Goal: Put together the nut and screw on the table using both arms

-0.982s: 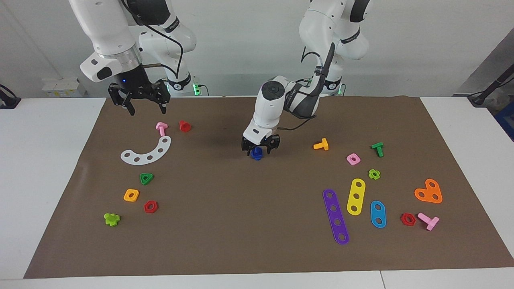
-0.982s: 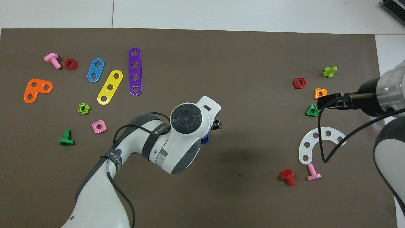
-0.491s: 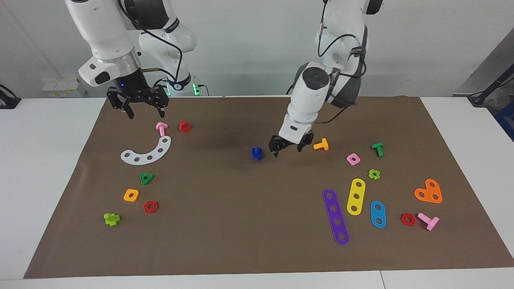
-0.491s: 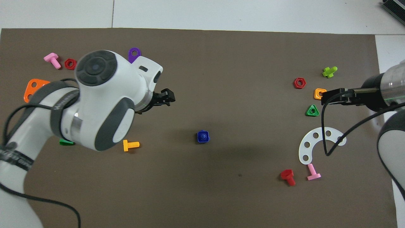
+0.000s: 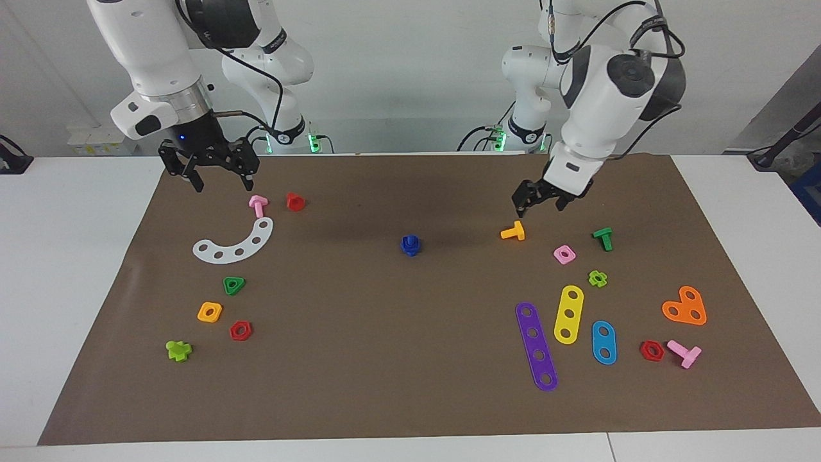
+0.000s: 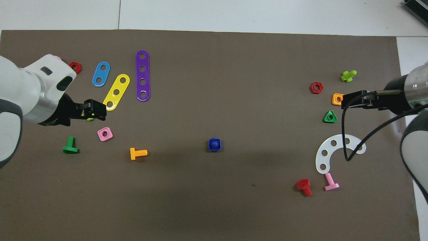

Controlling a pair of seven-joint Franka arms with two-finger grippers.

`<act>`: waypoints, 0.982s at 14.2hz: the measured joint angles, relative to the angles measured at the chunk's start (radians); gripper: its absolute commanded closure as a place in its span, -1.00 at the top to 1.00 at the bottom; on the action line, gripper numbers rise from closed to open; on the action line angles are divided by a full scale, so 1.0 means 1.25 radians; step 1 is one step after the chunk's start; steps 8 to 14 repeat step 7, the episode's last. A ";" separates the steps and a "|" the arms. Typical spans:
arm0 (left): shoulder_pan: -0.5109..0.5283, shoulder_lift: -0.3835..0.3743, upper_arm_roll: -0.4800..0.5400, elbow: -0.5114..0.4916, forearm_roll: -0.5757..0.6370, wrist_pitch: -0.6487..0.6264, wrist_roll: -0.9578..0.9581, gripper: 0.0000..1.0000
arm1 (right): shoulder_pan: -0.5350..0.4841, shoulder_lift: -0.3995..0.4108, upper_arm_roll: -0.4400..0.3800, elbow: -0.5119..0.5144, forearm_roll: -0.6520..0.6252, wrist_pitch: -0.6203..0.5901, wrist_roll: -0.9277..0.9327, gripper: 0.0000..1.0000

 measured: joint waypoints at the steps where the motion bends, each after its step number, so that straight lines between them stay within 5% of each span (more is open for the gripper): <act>1: 0.001 -0.011 -0.001 0.002 0.014 -0.002 0.006 1.00 | 0.000 0.000 0.000 0.000 0.000 0.000 0.000 1.00; 14: 0.019 -0.023 -0.002 0.036 0.025 -0.003 0.123 1.00 | 0.000 -0.001 0.000 0.008 0.000 -0.011 0.000 1.00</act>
